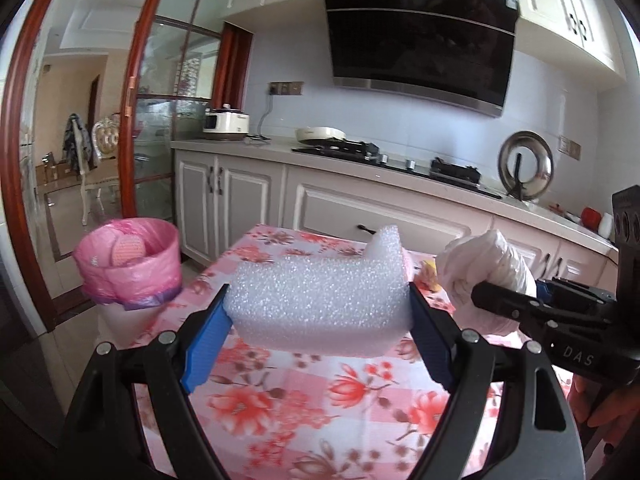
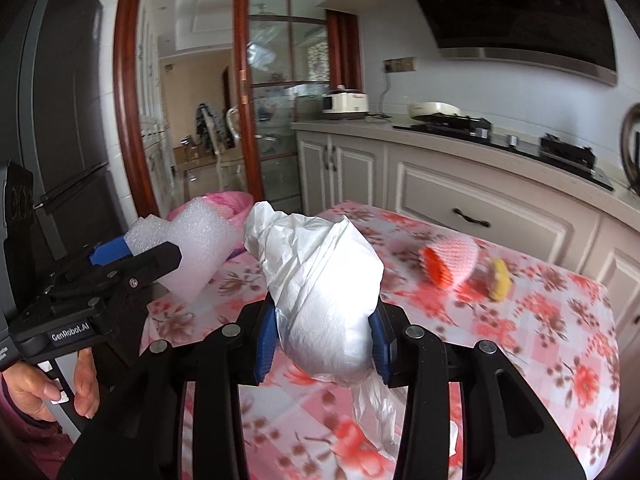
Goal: Collect trash
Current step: 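Carry the foam block and plastic bag over the pink bin, then open both grippers over the bin and move back to the table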
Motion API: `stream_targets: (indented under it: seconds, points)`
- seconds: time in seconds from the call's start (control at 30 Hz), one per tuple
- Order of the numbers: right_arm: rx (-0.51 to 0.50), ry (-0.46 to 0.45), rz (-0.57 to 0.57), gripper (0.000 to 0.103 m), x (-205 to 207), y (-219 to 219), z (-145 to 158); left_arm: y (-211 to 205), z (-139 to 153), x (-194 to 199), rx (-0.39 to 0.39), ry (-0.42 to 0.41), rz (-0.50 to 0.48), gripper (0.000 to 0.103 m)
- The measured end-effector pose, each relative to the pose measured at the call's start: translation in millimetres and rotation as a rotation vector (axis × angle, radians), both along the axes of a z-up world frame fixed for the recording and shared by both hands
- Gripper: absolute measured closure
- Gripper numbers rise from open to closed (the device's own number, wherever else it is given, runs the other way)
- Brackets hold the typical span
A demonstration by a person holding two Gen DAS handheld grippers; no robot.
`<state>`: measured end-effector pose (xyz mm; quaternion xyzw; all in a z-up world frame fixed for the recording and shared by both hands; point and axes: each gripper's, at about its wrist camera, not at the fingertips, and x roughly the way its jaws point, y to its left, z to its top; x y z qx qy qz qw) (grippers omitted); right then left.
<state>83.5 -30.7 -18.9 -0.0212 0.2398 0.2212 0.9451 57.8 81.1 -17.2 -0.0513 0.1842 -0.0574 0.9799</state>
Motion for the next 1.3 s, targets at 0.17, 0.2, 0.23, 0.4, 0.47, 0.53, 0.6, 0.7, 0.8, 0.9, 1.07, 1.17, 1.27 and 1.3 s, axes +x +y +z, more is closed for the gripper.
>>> stream_targets:
  seconds: [0.17,0.2,0.23,0.4,0.47,0.53,0.6,0.7,0.8,0.9,1.07,1.17,1.27,1.3]
  points:
    - [-0.009,-0.013,0.067,0.064,20.0,36.2,7.1,35.0,-2.9,2.0,-0.013,0.007,0.074,0.023]
    - [-0.01,-0.013,0.077,0.064,23.1,41.5,7.1,42.7,-3.6,3.2,-0.017,0.008,0.092,0.023]
    - [-0.01,-0.012,0.096,0.064,29.7,51.2,7.3,50.6,-4.6,4.9,-0.02,0.011,0.109,0.023]
    - [-0.013,-0.005,0.165,0.064,54.6,92.1,6.7,87.8,-6.4,17.3,-0.038,0.021,0.184,0.023]
    - [-0.015,-0.004,0.2,0.064,67.8,111.9,5.9,102.7,-6.3,23.0,-0.042,0.024,0.216,0.023]
    - [-0.018,-0.002,0.228,0.064,80.7,129.0,4.9,120.5,-6.2,29.9,-0.042,0.031,0.248,0.023]
    - [-0.015,0.003,0.262,0.064,97.2,149.2,3.7,134.8,-5.8,36.4,-0.039,0.033,0.275,0.023]
    - [-0.009,0.01,0.291,0.064,117.2,170.5,3.3,158.1,-4.3,48.8,-0.027,0.033,0.323,0.023]
    - [0.003,0.013,0.325,0.064,138.9,194.8,5.1,180.5,-2.0,62.9,-0.027,0.033,0.366,0.023]
    - [0.01,0.013,0.351,0.064,160.7,212.8,6.2,199.4,-0.7,83.2,-0.003,0.035,0.393,0.023]
    - [0.041,0.06,0.399,0.064,210.0,247.6,2.8,233.0,-2.2,120.8,0.012,0.054,0.432,0.023]
    - [0.063,0.081,0.417,0.064,239.7,267.7,0.3,255.5,-1.7,144.3,0.012,0.057,0.448,0.023]
    - [0.081,0.097,0.427,0.064,267.7,290.0,-2.4,278.0,-2.3,166.9,0.002,0.064,0.467,0.023]
    - [0.089,0.103,0.432,0.064,273.6,297.5,-3.6,284.4,-2.5,174.0,0.003,0.066,0.478,0.023]
